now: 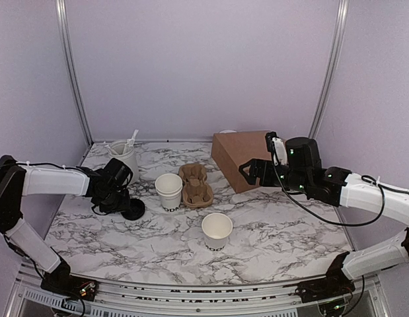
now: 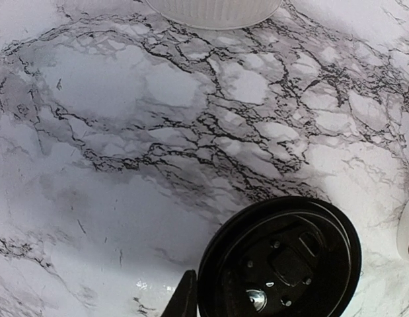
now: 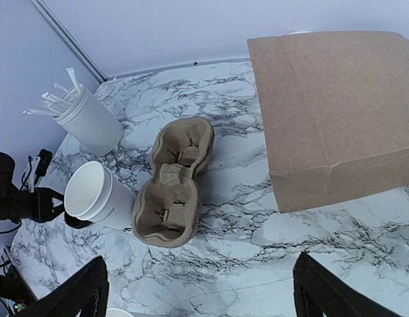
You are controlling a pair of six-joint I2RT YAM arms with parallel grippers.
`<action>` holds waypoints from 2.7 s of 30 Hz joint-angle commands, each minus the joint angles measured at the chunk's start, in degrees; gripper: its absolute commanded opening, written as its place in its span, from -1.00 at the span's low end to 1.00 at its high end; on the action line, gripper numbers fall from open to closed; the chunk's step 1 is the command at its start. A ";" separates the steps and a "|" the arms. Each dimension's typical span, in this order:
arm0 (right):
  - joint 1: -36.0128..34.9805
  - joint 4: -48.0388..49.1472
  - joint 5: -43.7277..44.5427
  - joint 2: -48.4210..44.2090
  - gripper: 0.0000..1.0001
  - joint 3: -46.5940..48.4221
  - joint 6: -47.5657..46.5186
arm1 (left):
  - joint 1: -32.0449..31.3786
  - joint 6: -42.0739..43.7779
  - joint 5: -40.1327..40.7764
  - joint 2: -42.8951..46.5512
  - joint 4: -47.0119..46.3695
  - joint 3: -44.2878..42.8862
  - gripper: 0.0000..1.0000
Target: Pack the takeout coffee
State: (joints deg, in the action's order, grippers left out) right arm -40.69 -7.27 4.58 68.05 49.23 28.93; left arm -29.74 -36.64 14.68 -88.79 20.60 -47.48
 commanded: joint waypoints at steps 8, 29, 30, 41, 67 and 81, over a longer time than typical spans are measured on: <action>0.37 1.47 -0.09 0.49 0.88 0.58 0.50 | 0.09 1.62 0.88 1.16 0.99 -1.74 -0.84; 0.41 0.89 0.34 -0.68 0.88 0.26 0.60 | 0.11 1.83 0.71 -2.02 0.46 -2.88 -0.76; 0.42 0.88 0.42 -0.77 0.88 0.25 0.53 | 0.12 1.73 0.70 -2.00 0.42 -2.88 -0.77; 0.42 1.08 0.43 -0.81 0.88 0.16 0.60 | 0.07 2.15 0.20 -0.29 0.69 -3.01 -1.00; 0.38 0.59 -0.06 -0.66 0.88 -0.15 0.87 | -3.79 -0.68 -5.74 -1.69 0.01 -5.78 -0.65; 0.35 0.60 0.04 -0.90 0.88 -0.54 1.04 | -4.95 -0.23 -5.39 -5.47 -0.72 -7.33 -0.57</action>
State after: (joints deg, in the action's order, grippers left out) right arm -40.64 -7.33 4.56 68.31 48.58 29.23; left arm -34.33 -36.95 8.99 -92.71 20.23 -52.99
